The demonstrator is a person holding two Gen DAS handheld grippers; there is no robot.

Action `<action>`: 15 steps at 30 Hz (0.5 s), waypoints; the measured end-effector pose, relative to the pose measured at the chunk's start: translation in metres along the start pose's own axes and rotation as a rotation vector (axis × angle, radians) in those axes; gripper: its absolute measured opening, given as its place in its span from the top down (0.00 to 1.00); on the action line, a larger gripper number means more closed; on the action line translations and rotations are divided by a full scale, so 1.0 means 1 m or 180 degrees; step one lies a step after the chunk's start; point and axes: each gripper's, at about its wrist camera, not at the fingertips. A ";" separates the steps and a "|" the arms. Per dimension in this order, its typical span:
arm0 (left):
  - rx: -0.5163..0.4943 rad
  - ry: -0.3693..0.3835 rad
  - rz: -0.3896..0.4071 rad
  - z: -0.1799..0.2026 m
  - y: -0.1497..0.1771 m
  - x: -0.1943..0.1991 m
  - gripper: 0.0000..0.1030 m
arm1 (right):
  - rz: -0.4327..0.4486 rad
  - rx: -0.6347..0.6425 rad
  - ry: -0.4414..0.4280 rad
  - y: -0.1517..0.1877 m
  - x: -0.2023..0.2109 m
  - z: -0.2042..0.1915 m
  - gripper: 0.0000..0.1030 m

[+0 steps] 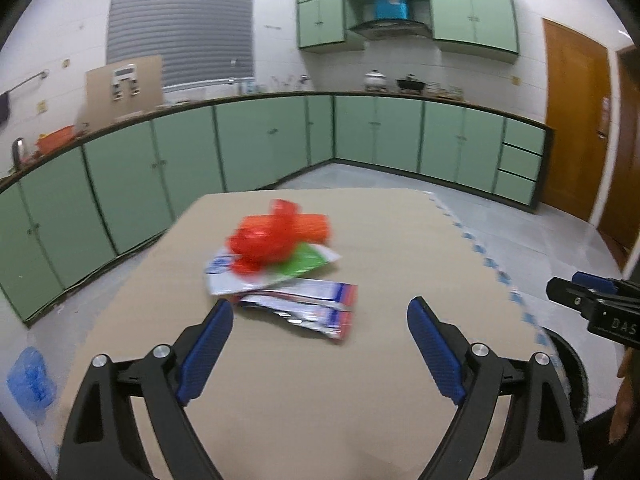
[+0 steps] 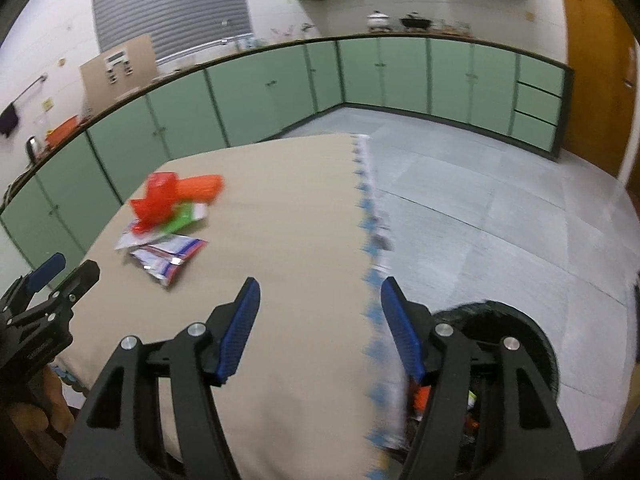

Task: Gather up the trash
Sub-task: 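Return both tools to the table toward the remaining trash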

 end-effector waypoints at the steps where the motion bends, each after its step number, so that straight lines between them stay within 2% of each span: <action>1: 0.0000 -0.0050 0.0012 -0.007 0.000 -0.001 0.15 | 0.0002 0.0025 -0.0037 -0.002 -0.003 -0.007 0.40; 7: 0.0059 -0.0249 0.0022 -0.054 0.004 -0.012 0.15 | 0.0012 0.0116 -0.0178 -0.015 -0.024 -0.045 0.40; 15: 0.0089 -0.0287 0.0047 -0.092 0.005 -0.024 0.15 | -0.0019 0.0225 -0.0301 -0.029 -0.065 -0.089 0.40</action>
Point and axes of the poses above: each gripper's, at about its wrist camera, not at the fingertips, and x roughly against the way its jaws point, z to its right, y to its underside, and after that the axes turned 5 degrees about z, right-handed
